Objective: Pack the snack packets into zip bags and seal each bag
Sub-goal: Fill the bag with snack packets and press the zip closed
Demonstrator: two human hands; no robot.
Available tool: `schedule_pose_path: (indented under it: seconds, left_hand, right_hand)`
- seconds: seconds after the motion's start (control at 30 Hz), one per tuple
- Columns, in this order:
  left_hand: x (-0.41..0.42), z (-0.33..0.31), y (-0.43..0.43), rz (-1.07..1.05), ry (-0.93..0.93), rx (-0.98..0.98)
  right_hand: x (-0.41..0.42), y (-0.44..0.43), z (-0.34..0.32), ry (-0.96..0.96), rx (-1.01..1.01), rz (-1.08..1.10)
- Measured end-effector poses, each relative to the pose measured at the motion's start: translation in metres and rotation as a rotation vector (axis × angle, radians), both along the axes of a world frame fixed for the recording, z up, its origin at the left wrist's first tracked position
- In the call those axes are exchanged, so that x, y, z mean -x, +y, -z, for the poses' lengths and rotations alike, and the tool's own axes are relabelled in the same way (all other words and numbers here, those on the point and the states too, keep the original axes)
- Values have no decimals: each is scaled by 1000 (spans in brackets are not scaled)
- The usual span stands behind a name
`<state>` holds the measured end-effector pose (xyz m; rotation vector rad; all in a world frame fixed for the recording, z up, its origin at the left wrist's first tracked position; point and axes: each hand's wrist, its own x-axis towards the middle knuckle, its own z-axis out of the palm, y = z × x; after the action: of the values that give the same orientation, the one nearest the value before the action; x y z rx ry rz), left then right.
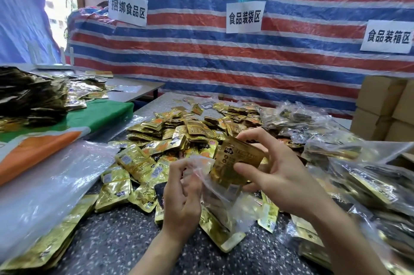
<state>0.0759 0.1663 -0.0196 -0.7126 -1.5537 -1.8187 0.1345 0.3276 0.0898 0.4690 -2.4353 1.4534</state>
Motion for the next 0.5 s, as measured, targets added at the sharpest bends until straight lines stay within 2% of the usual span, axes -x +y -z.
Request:
schedule_pose_path:
  seconds: [0.17,0.37,0.5]
  left_hand:
    - [2,-1,0,-11,-18,-14]
    - [-2,-4,2,-11,-25,-38]
    - [-7,-10,6,59,18,16]
  right_hand:
    - [-1,3,-5,-83,-26,-48]
    - [-4,6,-15,-97,-113,-20]
    - [1,9,-14,-132,-255,43]
